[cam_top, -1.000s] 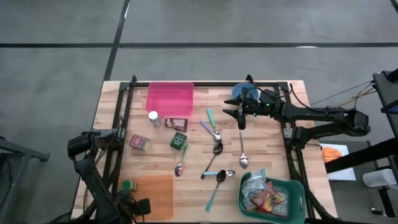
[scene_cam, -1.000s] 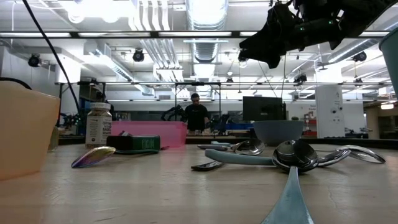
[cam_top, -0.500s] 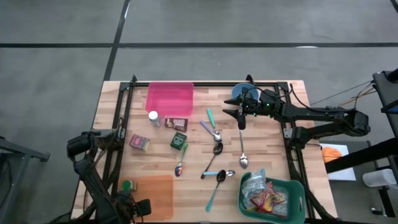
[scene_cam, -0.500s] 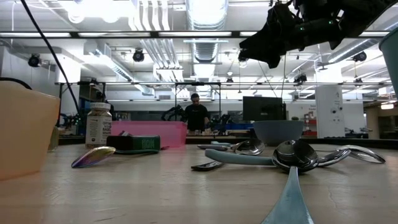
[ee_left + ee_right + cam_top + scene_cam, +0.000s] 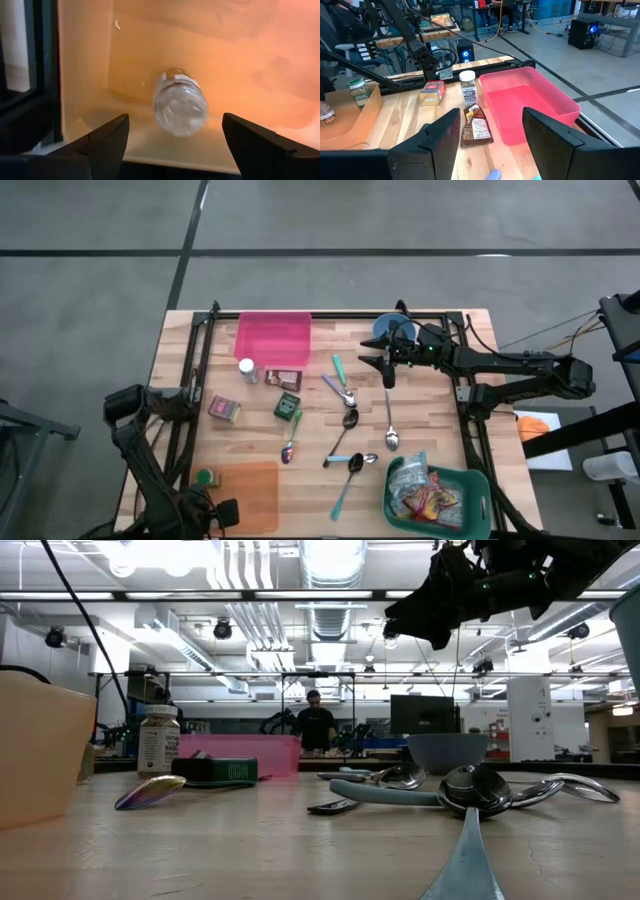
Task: Pick & Place Food Item
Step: Put the orange seasoning pack into the orange bin
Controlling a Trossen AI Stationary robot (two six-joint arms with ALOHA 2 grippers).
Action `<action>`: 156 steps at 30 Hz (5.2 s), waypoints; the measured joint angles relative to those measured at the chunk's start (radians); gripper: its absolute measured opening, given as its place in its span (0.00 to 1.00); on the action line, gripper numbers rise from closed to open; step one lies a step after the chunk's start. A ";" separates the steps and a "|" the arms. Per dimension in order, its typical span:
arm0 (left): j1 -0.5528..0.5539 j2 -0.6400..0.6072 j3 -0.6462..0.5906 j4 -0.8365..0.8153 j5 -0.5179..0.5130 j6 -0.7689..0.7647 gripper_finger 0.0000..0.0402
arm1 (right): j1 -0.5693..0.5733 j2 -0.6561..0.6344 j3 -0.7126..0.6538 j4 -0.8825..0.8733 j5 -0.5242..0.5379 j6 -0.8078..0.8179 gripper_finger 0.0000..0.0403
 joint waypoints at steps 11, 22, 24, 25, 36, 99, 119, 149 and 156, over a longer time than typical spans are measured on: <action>0.110 -0.136 0.020 -0.106 -0.005 0.178 0.81 | 0.000 0.000 0.000 0.000 0.000 0.000 0.52; 0.422 -0.179 0.169 -0.520 0.041 0.732 0.81 | 0.000 0.000 0.000 0.000 0.000 0.000 0.52; 0.496 -0.180 0.172 -0.555 0.062 0.843 0.81 | 0.000 0.000 0.000 0.000 0.000 0.000 0.52; 0.534 -0.180 0.171 -0.569 0.077 0.900 0.81 | 0.000 0.000 0.000 0.000 0.000 0.000 0.52; 0.907 -0.180 0.118 -0.569 -0.035 1.418 0.81 | 0.000 0.000 0.000 0.000 0.000 0.000 0.52; 1.323 0.338 0.199 -0.113 -0.268 1.999 0.79 | 0.000 0.001 0.000 -0.001 0.000 0.000 0.52; 1.323 0.338 0.190 -0.104 -0.267 2.000 0.49 | 0.000 0.001 0.000 -0.001 0.000 0.000 0.52; 1.324 0.341 0.188 -0.176 -0.277 1.989 0.01 | 0.000 0.000 0.000 -0.001 0.000 0.000 0.52; 1.324 0.340 0.186 -0.207 -0.277 1.977 0.01 | 0.000 0.000 0.000 0.000 0.000 0.000 0.52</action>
